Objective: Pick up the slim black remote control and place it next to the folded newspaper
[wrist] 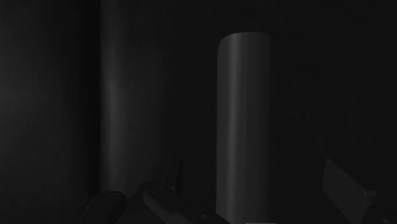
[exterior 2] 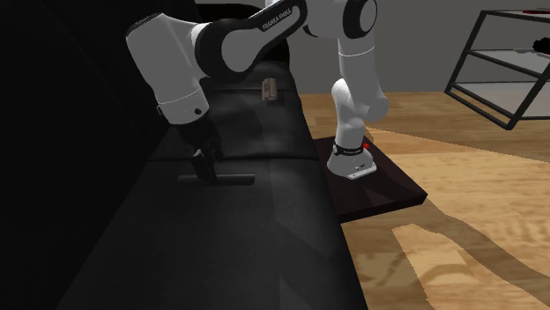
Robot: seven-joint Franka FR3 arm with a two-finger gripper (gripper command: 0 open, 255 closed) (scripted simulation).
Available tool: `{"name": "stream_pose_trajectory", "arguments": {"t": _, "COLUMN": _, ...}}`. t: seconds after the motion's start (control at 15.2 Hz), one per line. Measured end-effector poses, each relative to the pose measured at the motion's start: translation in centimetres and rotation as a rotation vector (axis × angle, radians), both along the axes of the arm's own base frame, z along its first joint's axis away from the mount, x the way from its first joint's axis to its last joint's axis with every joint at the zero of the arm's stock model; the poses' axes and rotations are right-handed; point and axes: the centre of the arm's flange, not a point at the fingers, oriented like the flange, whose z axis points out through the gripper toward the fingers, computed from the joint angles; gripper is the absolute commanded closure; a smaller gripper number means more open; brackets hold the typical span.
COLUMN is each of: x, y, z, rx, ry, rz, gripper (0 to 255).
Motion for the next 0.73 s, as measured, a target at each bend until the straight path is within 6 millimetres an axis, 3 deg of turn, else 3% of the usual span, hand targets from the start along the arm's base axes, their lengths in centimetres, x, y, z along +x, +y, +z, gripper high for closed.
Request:
{"name": "stream_pose_trajectory", "arguments": {"t": 0.2, "x": -0.3, "y": 0.2, "z": -1.6, "rx": 0.000, "ry": 0.001, "rz": 0.000, "gripper": 0}}
{"name": "stream_pose_trajectory", "arguments": {"t": 0.59, "x": -0.4, "y": 0.1, "z": -1.8, "rx": 0.000, "ry": 0.000, "rz": 0.000, "gripper": 0}}
{"name": "stream_pose_trajectory", "arguments": {"t": 0.66, "x": -0.4, "y": 0.1, "z": -1.8, "rx": 0.000, "ry": 0.000, "rz": 0.000, "gripper": 255}}
{"name": "stream_pose_trajectory", "arguments": {"t": 0.73, "x": -0.4, "y": 0.0, "z": -1.6, "rx": -0.002, "ry": -0.002, "rz": -0.001, "gripper": 255}}
